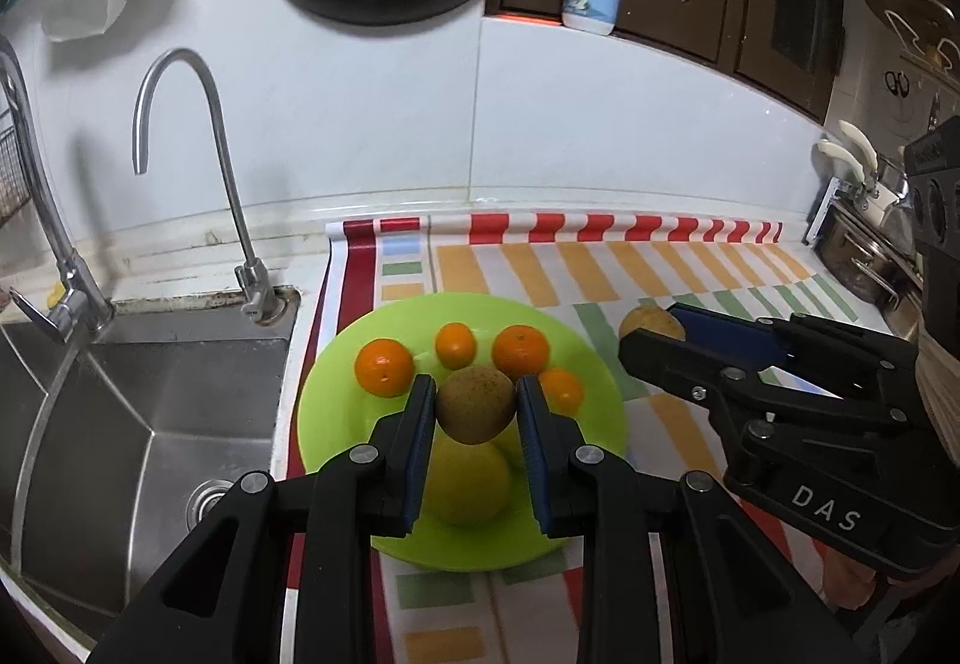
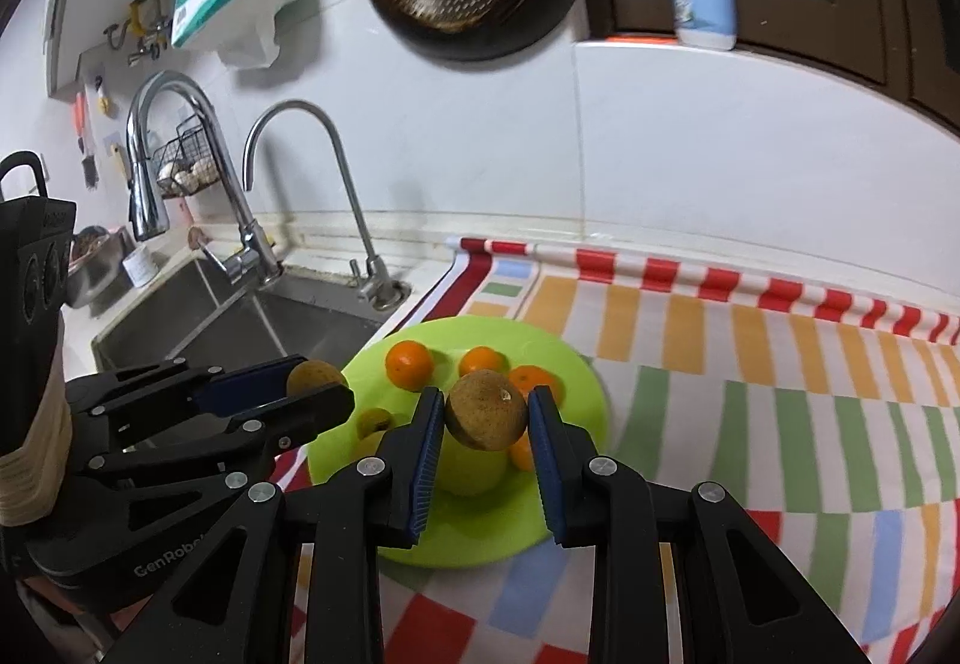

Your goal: Organize fruits

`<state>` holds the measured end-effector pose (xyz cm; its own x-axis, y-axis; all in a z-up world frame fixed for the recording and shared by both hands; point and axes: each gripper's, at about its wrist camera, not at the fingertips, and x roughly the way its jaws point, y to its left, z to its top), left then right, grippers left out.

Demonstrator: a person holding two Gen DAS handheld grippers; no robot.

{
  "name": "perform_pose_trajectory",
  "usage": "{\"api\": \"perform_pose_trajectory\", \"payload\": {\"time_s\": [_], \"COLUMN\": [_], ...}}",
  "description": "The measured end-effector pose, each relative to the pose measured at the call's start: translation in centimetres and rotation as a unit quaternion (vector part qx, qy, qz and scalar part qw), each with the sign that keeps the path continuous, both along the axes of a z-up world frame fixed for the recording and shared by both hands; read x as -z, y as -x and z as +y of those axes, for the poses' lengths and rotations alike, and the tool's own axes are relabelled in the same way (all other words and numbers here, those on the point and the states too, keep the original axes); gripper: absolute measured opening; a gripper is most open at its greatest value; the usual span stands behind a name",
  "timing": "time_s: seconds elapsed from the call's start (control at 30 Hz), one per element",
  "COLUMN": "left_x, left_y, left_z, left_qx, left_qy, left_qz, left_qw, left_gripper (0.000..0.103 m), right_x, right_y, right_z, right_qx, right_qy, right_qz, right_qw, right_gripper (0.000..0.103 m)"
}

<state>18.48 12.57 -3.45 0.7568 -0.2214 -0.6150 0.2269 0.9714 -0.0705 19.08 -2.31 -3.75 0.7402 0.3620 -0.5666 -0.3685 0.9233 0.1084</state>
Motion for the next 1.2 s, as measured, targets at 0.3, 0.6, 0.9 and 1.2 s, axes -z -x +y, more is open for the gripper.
{"api": "perform_pose_trajectory", "payload": {"time_s": [0.3, 0.6, 0.9, 1.2], "left_x": [2.1, 4.5, 4.8, 2.6], "left_y": [-2.9, -6.1, -6.5, -3.1], "left_z": [1.8, 3.1, 3.9, 3.3], "left_qx": [0.018, 0.027, 0.011, -0.017], "left_qy": [-0.005, -0.011, -0.01, -0.015], "left_qz": [0.014, 0.037, 0.039, 0.012], "left_qw": [0.9997, 0.9989, 0.9991, 0.9997], "left_gripper": [0.028, 0.028, 0.039, 0.049], "right_x": [1.8, 3.8, 4.5, 3.1], "right_y": [-3.2, -6.2, -7.2, -4.2], "right_z": [2.8, 4.7, 4.8, 2.8], "right_qx": [-0.017, -0.028, -0.017, 0.02], "right_qy": [0.012, 0.021, 0.018, 0.021], "right_qz": [0.022, 0.05, 0.06, 0.037], "right_qw": [1.0, 0.998, 0.998, 0.999], "right_gripper": [0.03, 0.03, 0.035, 0.05]}}
